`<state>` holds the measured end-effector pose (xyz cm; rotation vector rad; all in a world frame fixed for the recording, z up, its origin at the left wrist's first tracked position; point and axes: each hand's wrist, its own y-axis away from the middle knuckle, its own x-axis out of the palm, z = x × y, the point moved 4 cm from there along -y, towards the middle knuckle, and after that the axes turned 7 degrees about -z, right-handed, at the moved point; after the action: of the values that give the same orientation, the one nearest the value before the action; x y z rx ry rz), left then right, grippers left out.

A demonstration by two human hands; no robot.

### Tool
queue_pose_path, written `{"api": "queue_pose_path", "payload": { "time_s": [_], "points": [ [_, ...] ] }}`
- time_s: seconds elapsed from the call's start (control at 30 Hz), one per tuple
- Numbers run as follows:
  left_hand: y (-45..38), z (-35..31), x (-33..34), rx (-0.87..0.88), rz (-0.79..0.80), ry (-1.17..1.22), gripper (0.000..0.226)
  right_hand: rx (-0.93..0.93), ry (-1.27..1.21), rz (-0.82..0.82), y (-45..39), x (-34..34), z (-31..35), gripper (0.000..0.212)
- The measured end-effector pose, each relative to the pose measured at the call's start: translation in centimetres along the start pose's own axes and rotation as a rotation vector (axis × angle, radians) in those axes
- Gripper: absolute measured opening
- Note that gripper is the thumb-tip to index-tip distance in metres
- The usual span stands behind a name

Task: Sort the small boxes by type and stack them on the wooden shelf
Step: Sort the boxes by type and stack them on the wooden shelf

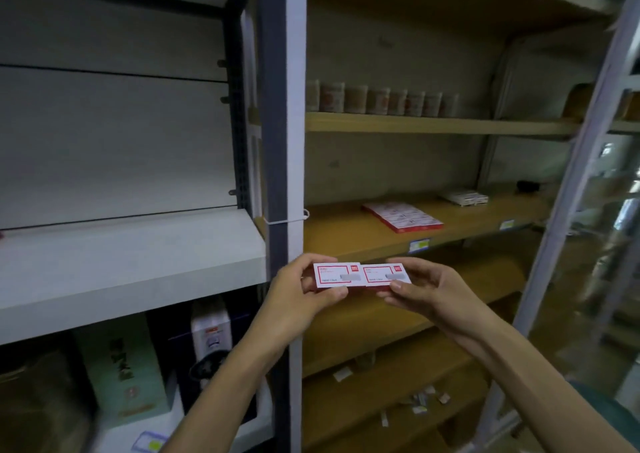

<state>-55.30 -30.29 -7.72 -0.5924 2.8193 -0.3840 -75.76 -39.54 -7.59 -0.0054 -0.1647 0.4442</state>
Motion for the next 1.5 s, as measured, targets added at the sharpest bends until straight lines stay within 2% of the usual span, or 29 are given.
{"api": "queue_pose_path", "payload": {
  "time_s": [0.3,0.57,0.63,0.8,1.0,1.1,1.27,1.37,1.5],
  "points": [
    [-9.3,0.8,8.5,-0.023,-0.007,-0.112,0.040,0.007,0.141,0.048,-10.5,-8.8,1.9,0.044],
    [-16.6,1.1,12.3,-0.095,-0.129,-0.074,0.040,-0.016,0.065,0.114,-19.6,-12.5,3.0,0.042],
    [-18.5,1.4,12.9,-0.136,-0.163,-0.109,0.039,-0.015,0.092,0.114,-21.9,-13.3,3.2,0.041],
    [-23.4,2.5,13.9,-0.154,-0.265,-0.201,0.031,-0.140,0.354,0.060,-27.7,-15.9,4.7,0.042],
    [-28.3,3.4,15.2,-0.106,-0.343,-0.327,0.030,-0.148,0.428,-0.025,-37.6,-18.7,4.0,0.049],
    [-30.9,4.0,15.7,-0.085,-0.385,-0.507,0.029,-0.172,0.463,-0.011,-40.7,-18.7,3.3,0.050],
    [-35.5,5.1,17.1,-0.036,-0.362,-0.647,0.046,-0.191,0.583,0.007,-43.7,-18.7,1.8,0.045],
    [-37.2,5.3,17.8,-0.059,-0.335,-0.601,0.037,-0.212,0.735,0.023,-44.0,-18.6,0.9,0.044],
    [-38.2,6.7,18.9,-0.103,-0.276,-0.575,0.037,-0.229,0.751,0.045,-44.5,-18.7,0.7,0.040]
  ]
}}
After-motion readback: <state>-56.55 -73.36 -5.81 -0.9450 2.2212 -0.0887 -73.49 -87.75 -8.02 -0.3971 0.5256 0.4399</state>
